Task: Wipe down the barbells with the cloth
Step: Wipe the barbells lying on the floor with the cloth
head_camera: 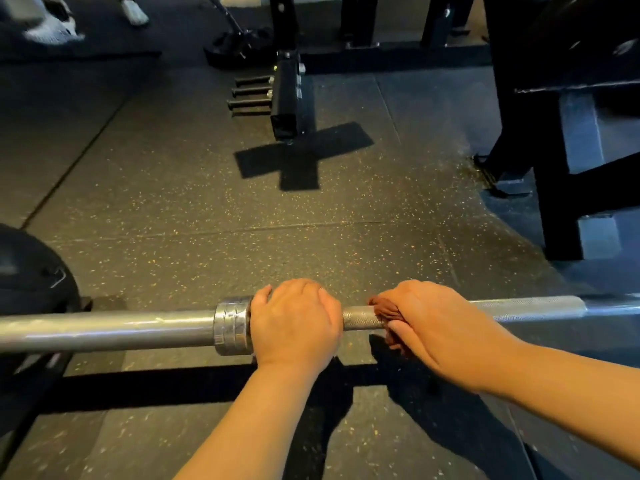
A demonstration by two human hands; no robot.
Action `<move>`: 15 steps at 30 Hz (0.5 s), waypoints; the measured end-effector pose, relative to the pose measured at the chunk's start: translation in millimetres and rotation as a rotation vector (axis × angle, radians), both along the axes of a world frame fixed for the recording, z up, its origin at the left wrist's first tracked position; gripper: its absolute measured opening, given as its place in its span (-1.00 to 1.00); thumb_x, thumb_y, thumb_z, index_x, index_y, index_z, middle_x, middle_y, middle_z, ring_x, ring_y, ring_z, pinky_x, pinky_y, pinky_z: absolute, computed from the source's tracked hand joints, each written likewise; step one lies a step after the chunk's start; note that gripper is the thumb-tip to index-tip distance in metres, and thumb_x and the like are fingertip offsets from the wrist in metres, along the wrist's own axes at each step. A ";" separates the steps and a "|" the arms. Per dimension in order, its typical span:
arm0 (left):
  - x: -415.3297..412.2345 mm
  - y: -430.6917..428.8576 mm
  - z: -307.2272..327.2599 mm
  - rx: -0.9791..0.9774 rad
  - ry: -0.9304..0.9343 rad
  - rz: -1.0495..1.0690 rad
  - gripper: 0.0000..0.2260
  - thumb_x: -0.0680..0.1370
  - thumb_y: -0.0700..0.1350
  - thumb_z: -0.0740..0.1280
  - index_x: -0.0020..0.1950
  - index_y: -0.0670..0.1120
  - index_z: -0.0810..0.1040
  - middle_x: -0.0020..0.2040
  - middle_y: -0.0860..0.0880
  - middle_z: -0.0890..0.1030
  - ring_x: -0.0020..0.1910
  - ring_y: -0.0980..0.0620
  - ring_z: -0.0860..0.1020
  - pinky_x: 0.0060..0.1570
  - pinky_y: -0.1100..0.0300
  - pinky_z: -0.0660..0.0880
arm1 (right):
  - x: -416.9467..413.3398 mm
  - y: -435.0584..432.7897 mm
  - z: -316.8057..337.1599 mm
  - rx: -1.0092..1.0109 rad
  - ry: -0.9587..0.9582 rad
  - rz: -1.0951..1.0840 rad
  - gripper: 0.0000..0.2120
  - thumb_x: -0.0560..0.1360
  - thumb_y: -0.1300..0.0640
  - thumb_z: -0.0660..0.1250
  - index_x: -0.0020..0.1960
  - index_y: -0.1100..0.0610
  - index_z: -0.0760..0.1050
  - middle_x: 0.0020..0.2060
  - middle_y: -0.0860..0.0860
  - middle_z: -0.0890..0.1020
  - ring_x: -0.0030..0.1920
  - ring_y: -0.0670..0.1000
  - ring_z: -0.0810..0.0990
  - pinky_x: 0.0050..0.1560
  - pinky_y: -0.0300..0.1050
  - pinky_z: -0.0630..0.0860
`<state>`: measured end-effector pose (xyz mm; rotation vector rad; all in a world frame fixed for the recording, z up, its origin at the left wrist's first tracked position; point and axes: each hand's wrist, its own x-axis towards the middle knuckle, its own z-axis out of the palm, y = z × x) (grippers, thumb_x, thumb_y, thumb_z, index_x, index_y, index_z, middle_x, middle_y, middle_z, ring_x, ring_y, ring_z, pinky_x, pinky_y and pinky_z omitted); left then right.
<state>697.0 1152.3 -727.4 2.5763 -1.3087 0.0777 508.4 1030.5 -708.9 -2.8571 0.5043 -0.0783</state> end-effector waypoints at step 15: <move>-22.2 3.1 20.1 0.321 -0.125 0.087 -0.82 0.59 -0.09 0.14 -0.16 0.01 0.48 -0.10 0.00 0.59 -0.04 -0.12 0.52 -0.08 0.01 0.35 | 9.3 24.6 -19.3 -0.156 -0.207 0.065 -0.67 0.63 -0.03 0.02 0.21 0.09 0.45 -0.02 0.05 0.52 -0.08 0.14 0.49 -0.07 0.06 0.43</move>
